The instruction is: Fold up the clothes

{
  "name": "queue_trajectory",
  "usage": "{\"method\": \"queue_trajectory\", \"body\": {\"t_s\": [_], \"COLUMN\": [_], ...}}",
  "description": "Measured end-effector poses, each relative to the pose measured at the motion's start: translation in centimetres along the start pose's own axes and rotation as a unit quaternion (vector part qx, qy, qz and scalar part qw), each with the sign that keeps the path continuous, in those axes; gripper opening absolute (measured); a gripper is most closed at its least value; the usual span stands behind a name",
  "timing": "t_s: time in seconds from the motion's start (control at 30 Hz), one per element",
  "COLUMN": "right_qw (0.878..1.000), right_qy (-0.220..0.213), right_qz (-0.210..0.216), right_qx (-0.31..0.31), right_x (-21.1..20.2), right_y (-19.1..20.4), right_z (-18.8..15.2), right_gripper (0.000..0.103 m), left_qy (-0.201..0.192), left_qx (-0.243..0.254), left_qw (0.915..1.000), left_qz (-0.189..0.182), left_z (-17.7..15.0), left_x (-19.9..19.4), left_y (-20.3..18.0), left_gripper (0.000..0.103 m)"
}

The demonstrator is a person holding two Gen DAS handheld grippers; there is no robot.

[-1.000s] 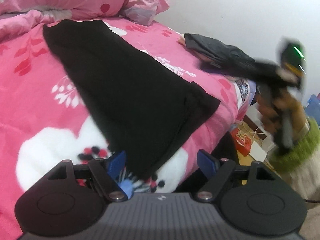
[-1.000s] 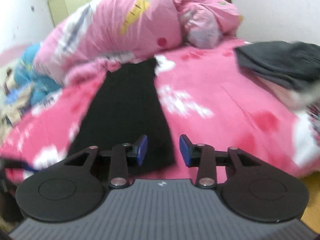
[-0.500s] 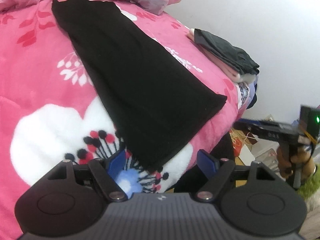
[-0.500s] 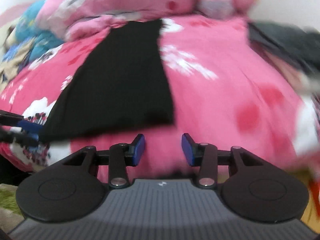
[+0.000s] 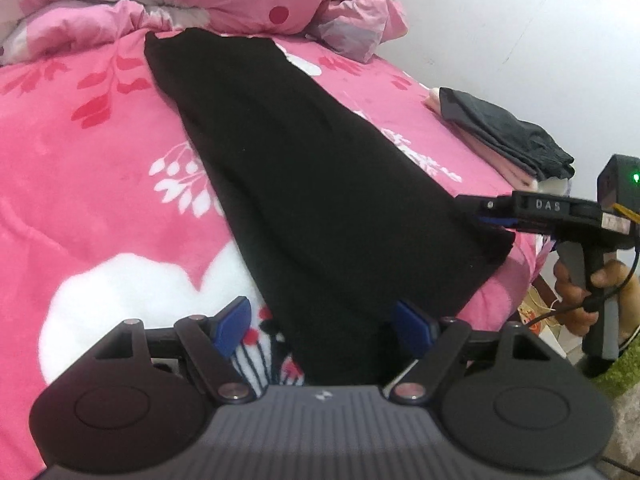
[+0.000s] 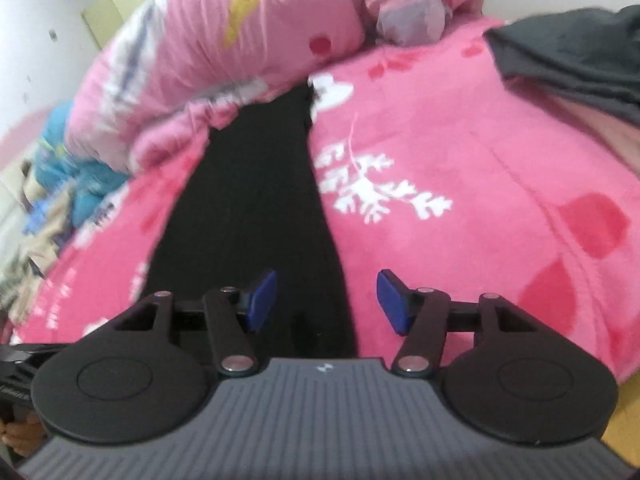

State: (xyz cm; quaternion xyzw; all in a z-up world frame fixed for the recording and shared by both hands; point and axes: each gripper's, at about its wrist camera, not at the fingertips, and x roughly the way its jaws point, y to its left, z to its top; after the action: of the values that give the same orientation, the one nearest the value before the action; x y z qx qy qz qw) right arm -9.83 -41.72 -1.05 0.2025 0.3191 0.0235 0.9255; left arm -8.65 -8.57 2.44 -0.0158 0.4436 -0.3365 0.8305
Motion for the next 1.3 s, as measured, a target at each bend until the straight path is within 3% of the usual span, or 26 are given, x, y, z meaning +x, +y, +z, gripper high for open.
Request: {"method": "queue_trajectory", "body": {"t_s": [0.17,0.33,0.47,0.57,0.63,0.8,0.93,1.13,1.3], "right_qw": [0.998,0.996,0.994,0.992,0.990,0.989,0.985,0.965,0.961], "right_qy": [0.015,0.023,0.030,0.034,0.035,0.040,0.036,0.037,0.017], "right_qz": [0.049,0.076,0.086,0.091,0.096,0.101,0.107,0.133,0.140], "right_qx": [0.024,0.051,0.068,0.083,0.094,0.105,0.129,0.222,0.236], "right_x": [-0.9,-2.5,-2.6,-2.4,-2.4,-2.4,-2.3,-2.2,-2.3], "right_y": [0.0,-0.3,-0.4,-0.8,-1.3,-1.5,-1.9,-3.7,-3.4], "right_z": [-2.0,-3.3,-3.2,-3.0,-3.0,-3.1,-3.5,-3.8,-4.2], "right_gripper": [0.056,0.056,0.053,0.043,0.034,0.014,0.010,0.013,0.008], "left_qy": [0.014,0.012,0.013,0.013,0.011,0.009,0.009,0.005,-0.017], "left_qx": [-0.009,-0.029,-0.075,-0.102,-0.110,-0.113,-0.118,-0.115,-0.110], "left_qw": [0.9980,0.9972,0.9938,0.9916,0.9913,0.9920,0.9917,0.9922,0.9925], "left_qz": [-0.061,-0.067,-0.081,-0.078,-0.072,-0.055,-0.050,-0.046,-0.051], "left_z": [-1.7,-2.4,-2.2,-2.0,-2.0,-2.2,-2.4,-2.5,-2.1], "left_x": [-0.6,-0.6,-0.3,-0.2,-0.3,-0.5,-0.7,-0.7,-1.8], "left_y": [-0.4,-0.3,0.8,1.3,1.5,1.9,2.3,2.3,1.8], "left_gripper": [0.080,0.080,0.079,0.068,0.051,0.027,0.019,0.012,0.007]}}
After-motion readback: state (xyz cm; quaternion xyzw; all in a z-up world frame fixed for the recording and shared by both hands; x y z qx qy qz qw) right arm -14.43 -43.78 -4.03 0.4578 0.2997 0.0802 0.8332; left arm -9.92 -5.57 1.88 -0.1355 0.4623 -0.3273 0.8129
